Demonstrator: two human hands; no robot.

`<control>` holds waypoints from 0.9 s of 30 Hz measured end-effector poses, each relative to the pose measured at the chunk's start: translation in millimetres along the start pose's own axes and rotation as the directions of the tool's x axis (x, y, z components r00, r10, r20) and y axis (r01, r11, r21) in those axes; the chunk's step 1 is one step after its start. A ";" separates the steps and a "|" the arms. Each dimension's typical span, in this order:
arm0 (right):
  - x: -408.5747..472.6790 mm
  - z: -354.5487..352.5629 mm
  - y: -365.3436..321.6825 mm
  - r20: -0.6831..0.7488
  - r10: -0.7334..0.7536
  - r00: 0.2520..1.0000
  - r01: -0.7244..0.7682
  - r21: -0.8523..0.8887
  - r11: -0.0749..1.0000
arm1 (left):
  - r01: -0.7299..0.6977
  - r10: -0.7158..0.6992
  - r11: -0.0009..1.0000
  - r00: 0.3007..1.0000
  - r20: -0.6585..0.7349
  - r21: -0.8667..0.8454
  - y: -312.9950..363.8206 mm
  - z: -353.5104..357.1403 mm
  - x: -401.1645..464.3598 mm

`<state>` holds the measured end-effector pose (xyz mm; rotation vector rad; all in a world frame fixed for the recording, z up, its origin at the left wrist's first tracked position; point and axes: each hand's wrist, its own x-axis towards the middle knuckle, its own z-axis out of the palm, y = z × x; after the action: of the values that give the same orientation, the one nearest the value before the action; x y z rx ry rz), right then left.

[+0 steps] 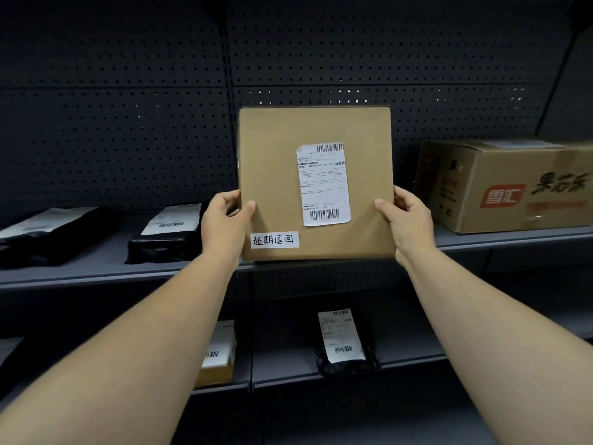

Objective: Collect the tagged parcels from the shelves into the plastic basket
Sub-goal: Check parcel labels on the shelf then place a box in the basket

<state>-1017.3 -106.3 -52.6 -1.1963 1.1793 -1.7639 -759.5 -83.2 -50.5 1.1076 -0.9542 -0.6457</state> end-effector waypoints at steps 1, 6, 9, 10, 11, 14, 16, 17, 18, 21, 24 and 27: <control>-5.3 -0.1 -0.1 -0.014 -0.004 1.000 0.004 0.004 1.000 | -0.003 0.003 1.000 1.000 0.004 0.011 1.6 -2.8 -1.4; -31.6 -11.5 -0.9 -0.095 0.007 0.995 -0.006 0.008 1.000 | -0.018 0.016 1.000 0.997 0.073 0.021 8.0 -10.8 -13.7; -50.5 -27.3 -3.1 -0.160 0.008 0.987 -0.009 -0.003 1.000 | -0.039 0.033 0.998 0.991 0.127 0.043 8.8 -7.8 -25.8; -57.5 -33.8 -4.6 -0.185 0.005 0.983 -0.006 -0.003 1.000 | -0.044 0.037 0.998 0.989 0.145 0.044 9.4 -5.3 -31.2; -64.5 -41.0 -6.2 -0.211 -0.001 0.977 0.000 -0.006 1.000 | -0.047 0.040 0.998 0.986 0.163 0.041 9.5 -1.9 -37.0; -85.6 -67.7 -11.2 -0.282 -0.005 0.960 -0.002 -0.027 1.000 | -0.050 0.043 0.998 0.974 0.223 0.029 7.6 13.0 -54.1; -100.0 -89.1 -15.0 -0.323 -0.006 0.946 -0.001 -0.022 1.000 | -0.046 0.038 0.999 0.962 0.271 0.024 5.3 26.2 -67.8; -107.2 -100.2 -17.8 -0.349 -0.014 0.937 0.004 -0.031 1.000 | -0.047 0.038 0.999 0.954 0.296 0.022 4.4 33.5 -75.5; -114.0 -111.7 -20.5 -0.379 -0.025 0.925 0.008 -0.048 0.999 | -0.050 0.041 0.999 0.946 0.322 0.019 3.9 41.4 -83.8; -133.0 -147.7 -27.5 -0.462 -0.045 0.886 0.006 -0.087 0.996 | -0.039 0.034 0.999 0.912 0.409 0.002 1.1 67.9 -109.5; -151.2 -186.7 -32.0 -0.543 -0.050 0.838 -0.019 -0.122 0.992 | -0.004 0.009 1.000 0.874 0.486 -0.010 -4.6 99.3 -135.2; -170.1 -226.5 -36.2 -0.610 -0.047 0.791 -0.053 -0.144 0.988 | 0.011 -0.006 1.000 0.829 0.560 -0.006 -10.2 132.9 -164.2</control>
<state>-1174.9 125.1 -108.6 -0.6940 1.7088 -2.1738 -953.3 -9.7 -92.2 0.9234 -1.4478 -1.0144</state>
